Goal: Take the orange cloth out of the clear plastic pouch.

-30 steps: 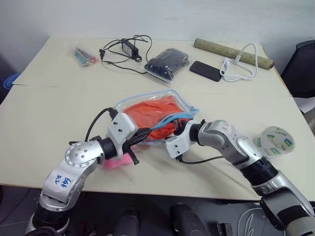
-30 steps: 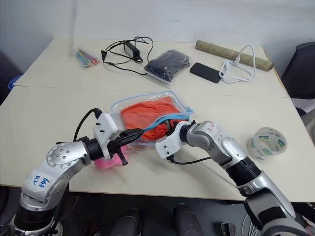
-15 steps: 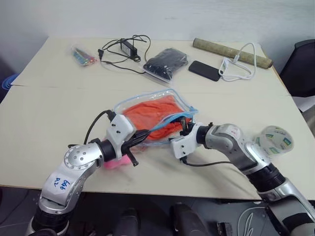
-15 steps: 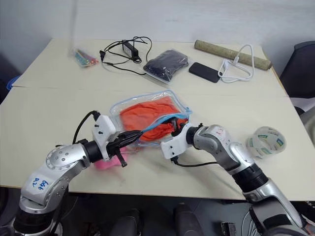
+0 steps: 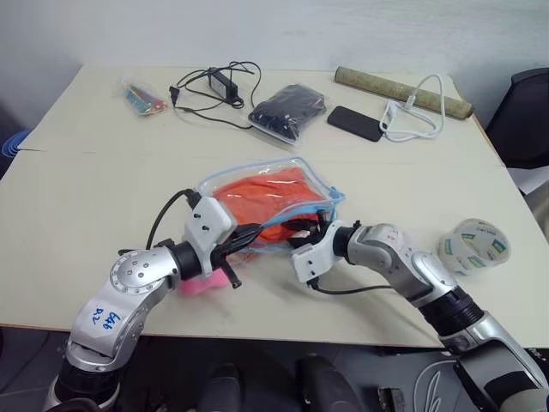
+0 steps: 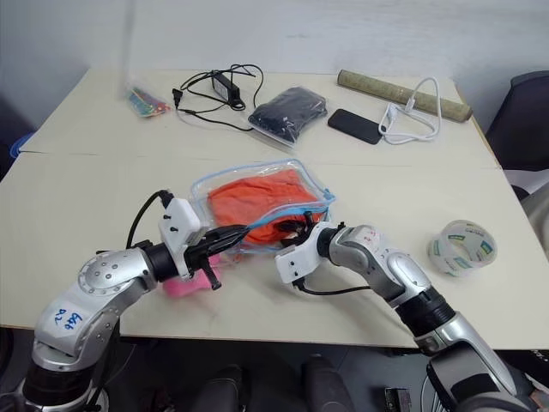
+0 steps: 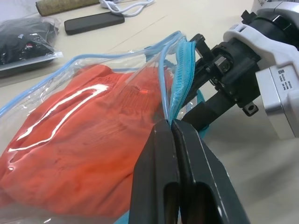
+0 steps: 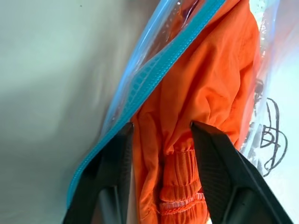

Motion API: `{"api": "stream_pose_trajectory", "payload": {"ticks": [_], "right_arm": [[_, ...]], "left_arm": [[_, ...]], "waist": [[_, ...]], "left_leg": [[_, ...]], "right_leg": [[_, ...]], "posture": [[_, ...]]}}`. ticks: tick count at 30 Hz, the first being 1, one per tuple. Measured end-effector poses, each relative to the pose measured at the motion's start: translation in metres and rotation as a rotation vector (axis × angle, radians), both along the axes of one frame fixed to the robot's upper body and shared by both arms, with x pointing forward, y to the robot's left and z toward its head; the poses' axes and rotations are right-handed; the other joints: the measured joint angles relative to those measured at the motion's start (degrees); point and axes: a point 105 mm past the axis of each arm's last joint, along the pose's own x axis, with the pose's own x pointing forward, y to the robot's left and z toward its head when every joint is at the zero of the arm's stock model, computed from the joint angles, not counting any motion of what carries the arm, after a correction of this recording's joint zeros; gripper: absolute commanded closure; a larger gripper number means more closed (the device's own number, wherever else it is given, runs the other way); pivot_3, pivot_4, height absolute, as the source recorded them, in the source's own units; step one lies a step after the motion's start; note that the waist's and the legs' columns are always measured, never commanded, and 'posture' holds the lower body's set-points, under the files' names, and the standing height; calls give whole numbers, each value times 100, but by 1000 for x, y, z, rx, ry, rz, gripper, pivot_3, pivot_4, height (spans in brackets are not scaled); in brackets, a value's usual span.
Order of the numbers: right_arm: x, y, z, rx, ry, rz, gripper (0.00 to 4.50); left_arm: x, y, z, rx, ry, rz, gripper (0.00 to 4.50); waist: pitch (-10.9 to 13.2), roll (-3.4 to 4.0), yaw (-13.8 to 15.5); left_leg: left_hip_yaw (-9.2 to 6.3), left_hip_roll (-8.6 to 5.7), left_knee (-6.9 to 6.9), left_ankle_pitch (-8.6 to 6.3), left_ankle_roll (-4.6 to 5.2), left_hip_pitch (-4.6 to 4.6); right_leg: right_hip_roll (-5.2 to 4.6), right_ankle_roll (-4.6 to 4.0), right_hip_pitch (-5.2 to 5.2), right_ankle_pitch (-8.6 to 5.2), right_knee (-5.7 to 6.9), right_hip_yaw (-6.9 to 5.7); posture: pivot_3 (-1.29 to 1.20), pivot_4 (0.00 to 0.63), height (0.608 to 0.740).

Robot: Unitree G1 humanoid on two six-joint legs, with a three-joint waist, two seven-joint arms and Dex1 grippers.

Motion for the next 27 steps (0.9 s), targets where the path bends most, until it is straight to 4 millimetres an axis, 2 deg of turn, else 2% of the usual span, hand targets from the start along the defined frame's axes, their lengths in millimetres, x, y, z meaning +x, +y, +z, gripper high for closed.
{"api": "stream_pose_trajectory", "payload": {"ticks": [4, 7, 10, 20, 24, 27], "right_arm": [[0, 1, 1, -21, -2, 11, 2518], [1, 3, 3, -16, 14, 11, 1955], [6, 10, 9, 2, -5, 16, 1087], [23, 41, 10, 33, -59, 43, 1087], [30, 49, 7, 61, -60, 31, 1087], [33, 50, 4, 67, -45, 19, 1756]], "left_arm": [[1, -2, 4, -3, -16, -4, 4500], [1, -2, 5, -4, -16, -1, 4500], [2, -3, 7, -9, -22, 0, 4500], [2, -9, 6, -47, -6, 2, 4500], [3, -11, 5, -69, 6, 10, 4500], [2, -9, 2, -69, 15, 21, 4500]], "waist": [[0, 0, -9], [0, 0, -10], [0, 0, -26], [-4, -7, -178], [-4, -7, -184], [-4, -7, -183]], "left_leg": [[1, 1, 0, 0, -1, 1], [1, 1, 0, 0, -1, 1], [0, 2, 0, 1, -1, 4], [2, 6, -1, 6, -9, 24], [2, 5, -14, 4, -4, 70], [-1, 5, -30, -6, 12, 111]], "right_leg": [[2, 0, 0, 0, 0, 1], [1, 0, 0, 0, 0, 1], [3, 0, 0, 0, 4, 1], [8, -1, 9, 1, 22, 5], [7, -2, 52, 1, 10, 5], [6, -2, 95, 0, -8, 5]], "posture": [[0, 150, 740], [0, 150, 740], [0, 150, 740], [0, 150, 740], [0, 150, 740], [0, 150, 740]]}}
